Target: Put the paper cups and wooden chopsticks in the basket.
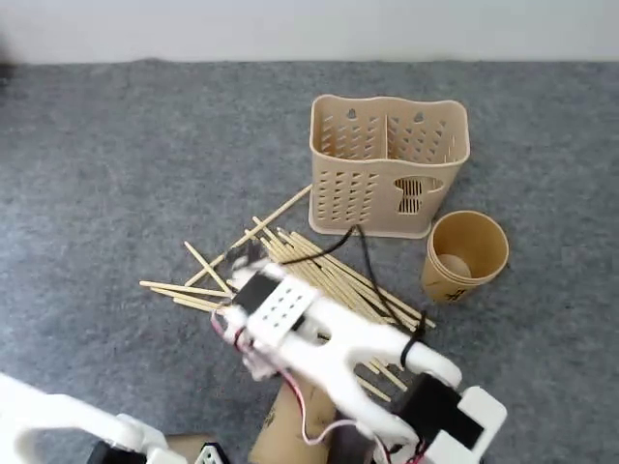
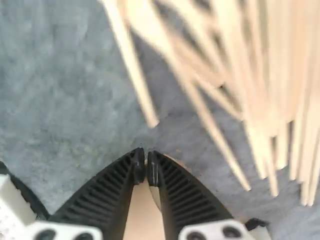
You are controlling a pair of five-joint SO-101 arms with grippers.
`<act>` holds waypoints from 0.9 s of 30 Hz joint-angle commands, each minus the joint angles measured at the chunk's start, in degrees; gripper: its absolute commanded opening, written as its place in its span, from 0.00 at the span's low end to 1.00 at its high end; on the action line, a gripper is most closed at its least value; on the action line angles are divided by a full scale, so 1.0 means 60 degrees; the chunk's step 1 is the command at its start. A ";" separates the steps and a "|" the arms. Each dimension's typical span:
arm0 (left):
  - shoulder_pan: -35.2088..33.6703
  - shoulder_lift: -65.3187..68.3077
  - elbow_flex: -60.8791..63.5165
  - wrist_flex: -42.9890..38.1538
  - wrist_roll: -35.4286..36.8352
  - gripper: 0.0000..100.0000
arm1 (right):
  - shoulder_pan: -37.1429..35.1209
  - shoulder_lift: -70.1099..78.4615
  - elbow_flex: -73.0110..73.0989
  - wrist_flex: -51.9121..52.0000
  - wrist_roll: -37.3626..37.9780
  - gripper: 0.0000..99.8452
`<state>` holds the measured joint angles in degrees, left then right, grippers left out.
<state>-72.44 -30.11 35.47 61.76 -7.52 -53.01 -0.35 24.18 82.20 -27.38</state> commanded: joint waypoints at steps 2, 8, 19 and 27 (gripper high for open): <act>-0.0029 -0.0044 -0.0256 -0.0190 0.0015 0.16 | 0.1106 -0.0168 -0.1231 0.0154 0.0791 0.01; -0.0029 -0.0044 -0.0256 -0.0205 0.0015 0.16 | 0.2513 -0.0168 -0.3912 0.1663 0.1656 0.01; -0.0015 -0.0044 -0.0256 -0.0205 0.0015 0.16 | 0.4066 -0.0769 -0.7106 0.3436 0.2491 0.01; -0.0015 -0.0044 -0.0242 -0.0205 0.0015 0.16 | 0.3612 -0.2381 -0.6374 0.3451 0.2784 0.01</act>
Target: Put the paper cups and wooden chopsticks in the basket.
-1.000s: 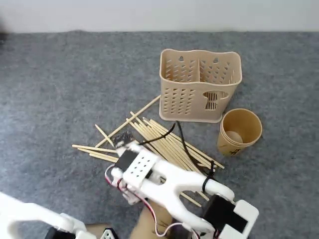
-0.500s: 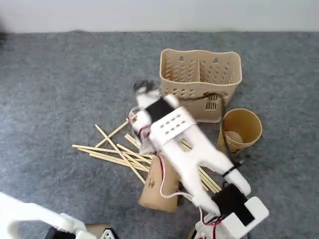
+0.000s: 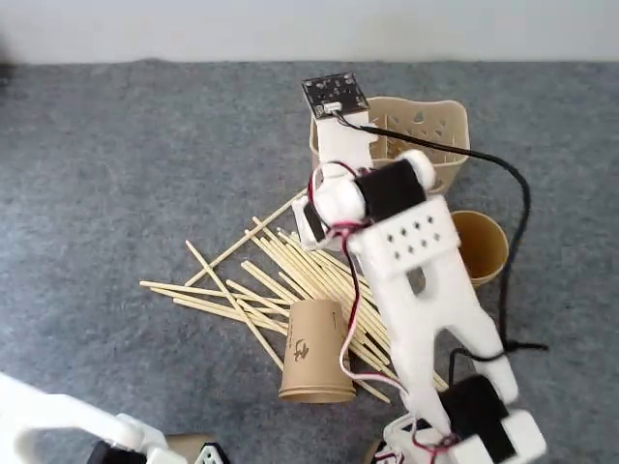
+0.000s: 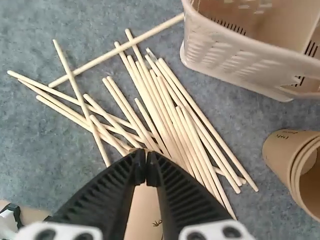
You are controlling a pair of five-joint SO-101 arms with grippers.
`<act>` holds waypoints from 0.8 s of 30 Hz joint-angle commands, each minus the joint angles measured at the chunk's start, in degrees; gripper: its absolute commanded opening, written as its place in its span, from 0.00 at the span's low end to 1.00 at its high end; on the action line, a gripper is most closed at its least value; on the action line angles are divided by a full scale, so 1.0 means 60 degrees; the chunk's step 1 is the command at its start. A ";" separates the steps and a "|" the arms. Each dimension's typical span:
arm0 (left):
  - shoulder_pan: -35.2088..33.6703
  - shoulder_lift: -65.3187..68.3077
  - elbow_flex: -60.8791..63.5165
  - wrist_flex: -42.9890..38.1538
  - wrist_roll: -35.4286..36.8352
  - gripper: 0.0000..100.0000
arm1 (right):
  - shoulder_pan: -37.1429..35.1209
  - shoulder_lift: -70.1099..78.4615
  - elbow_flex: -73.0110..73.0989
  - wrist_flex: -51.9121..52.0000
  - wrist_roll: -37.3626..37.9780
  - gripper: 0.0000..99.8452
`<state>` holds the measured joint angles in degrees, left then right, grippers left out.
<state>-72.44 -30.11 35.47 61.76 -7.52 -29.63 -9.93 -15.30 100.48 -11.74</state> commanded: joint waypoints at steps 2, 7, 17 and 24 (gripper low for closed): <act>-0.0015 -0.0044 -0.0242 -0.0205 0.0015 0.16 | -0.0667 -0.0989 0.1070 0.0403 -0.0015 0.01; 0.0000 -0.0044 -0.0095 -0.0205 0.0015 0.16 | -0.1502 -0.1048 0.3179 0.0374 -0.1158 0.03; 0.0000 -0.0044 0.0066 -0.0454 0.0029 0.16 | -0.3172 -0.1062 0.5744 -0.1004 -0.2828 0.40; 0.0000 -0.0044 0.0066 -0.0454 0.0029 0.16 | -0.3670 -0.1062 0.7399 -0.2996 -0.3355 0.48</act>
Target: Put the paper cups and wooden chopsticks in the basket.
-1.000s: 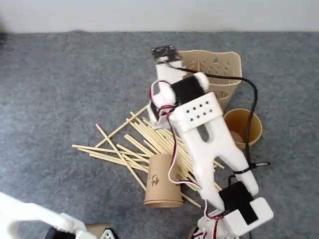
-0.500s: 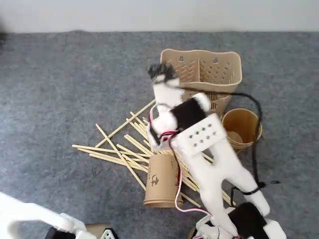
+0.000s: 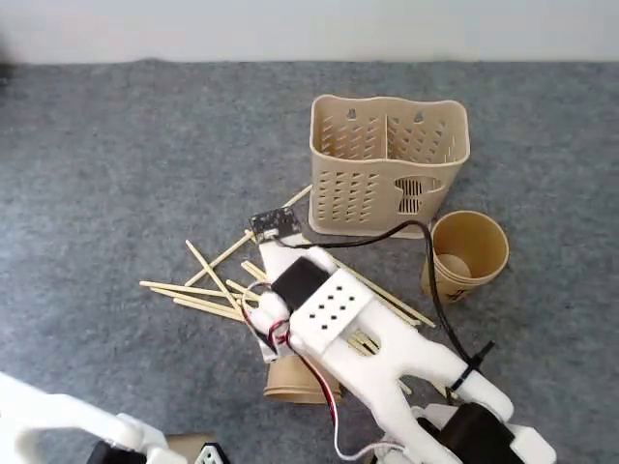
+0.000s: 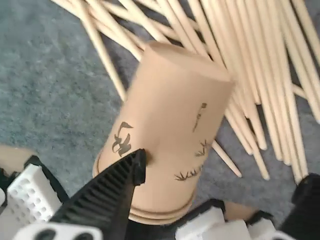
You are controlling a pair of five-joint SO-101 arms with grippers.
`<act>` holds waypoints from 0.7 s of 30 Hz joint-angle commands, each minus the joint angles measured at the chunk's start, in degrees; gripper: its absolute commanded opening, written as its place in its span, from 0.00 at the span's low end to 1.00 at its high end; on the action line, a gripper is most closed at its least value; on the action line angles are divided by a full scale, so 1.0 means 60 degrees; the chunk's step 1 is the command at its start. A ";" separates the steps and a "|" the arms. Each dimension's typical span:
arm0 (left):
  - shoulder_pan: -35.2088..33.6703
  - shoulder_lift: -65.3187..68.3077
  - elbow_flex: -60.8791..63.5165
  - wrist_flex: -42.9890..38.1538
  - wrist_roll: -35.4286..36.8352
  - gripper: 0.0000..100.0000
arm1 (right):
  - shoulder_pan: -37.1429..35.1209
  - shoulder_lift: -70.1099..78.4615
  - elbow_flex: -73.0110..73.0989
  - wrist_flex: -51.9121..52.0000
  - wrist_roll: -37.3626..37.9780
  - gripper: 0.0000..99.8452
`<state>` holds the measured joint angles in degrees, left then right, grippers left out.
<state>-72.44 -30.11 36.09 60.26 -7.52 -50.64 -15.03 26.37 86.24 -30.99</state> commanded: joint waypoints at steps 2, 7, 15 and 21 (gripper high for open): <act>0.0000 -0.0044 -0.0037 -0.0205 0.0029 0.16 | -0.0212 -0.0198 0.0747 -0.1106 -0.0147 0.48; 0.0000 -0.0044 -0.0037 -0.0205 0.0029 0.16 | -0.0212 -0.0198 0.1216 -0.1912 -0.0147 0.47; 0.0000 -0.0044 -0.0037 -0.0205 0.0029 0.16 | -0.0388 -0.0271 0.1509 -0.2103 -0.0103 0.33; 0.0000 -0.0044 -0.0037 -0.0205 0.0029 0.16 | -0.0403 -0.0315 0.0791 -0.1150 0.0454 0.31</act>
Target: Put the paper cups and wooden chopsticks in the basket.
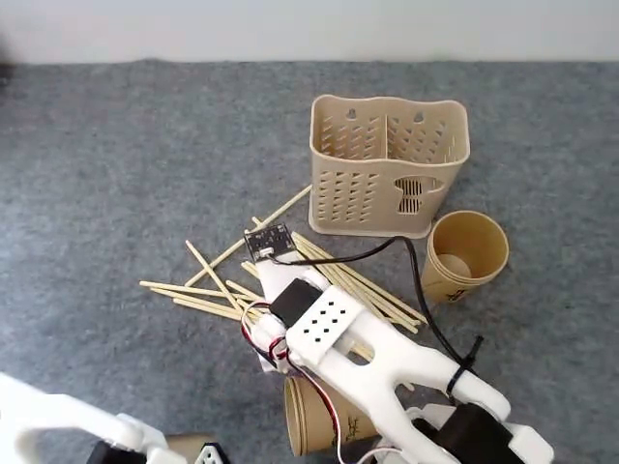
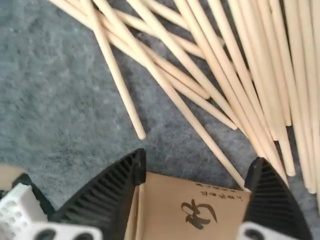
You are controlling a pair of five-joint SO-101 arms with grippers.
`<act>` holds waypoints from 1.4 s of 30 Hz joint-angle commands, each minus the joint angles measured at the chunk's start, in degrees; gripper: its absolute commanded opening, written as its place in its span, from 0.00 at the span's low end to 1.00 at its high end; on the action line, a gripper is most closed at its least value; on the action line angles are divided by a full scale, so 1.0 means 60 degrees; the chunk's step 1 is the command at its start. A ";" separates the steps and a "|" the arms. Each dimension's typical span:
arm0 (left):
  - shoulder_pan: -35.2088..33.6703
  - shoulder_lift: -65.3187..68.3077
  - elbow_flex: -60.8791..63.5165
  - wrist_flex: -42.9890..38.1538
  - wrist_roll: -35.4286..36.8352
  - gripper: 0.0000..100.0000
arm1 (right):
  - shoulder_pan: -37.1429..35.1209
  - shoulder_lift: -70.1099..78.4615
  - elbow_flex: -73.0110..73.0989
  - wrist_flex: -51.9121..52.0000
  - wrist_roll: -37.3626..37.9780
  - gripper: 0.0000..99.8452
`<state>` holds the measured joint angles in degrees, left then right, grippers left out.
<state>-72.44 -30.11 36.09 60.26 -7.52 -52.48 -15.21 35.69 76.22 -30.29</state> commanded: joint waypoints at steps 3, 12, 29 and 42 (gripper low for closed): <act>0.0000 -0.0044 -0.0051 -0.0205 0.0029 0.16 | -0.0081 -0.0286 -0.1612 0.1516 0.0366 0.31; 0.0000 -0.0044 0.0110 -0.0220 0.0029 0.16 | -0.0374 -0.0271 -0.4073 0.3729 0.0337 0.31; 0.0425 -0.0044 0.0945 -0.1114 0.0029 0.16 | -0.2234 -0.0154 -0.0923 0.3245 0.0381 0.31; 0.0410 -0.0044 0.0945 -0.1128 0.0029 0.16 | -0.1253 -0.0168 -0.0396 0.2674 0.0879 0.12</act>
<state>-70.15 -30.11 42.33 54.73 -7.52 -61.10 -15.21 33.67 92.66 -25.80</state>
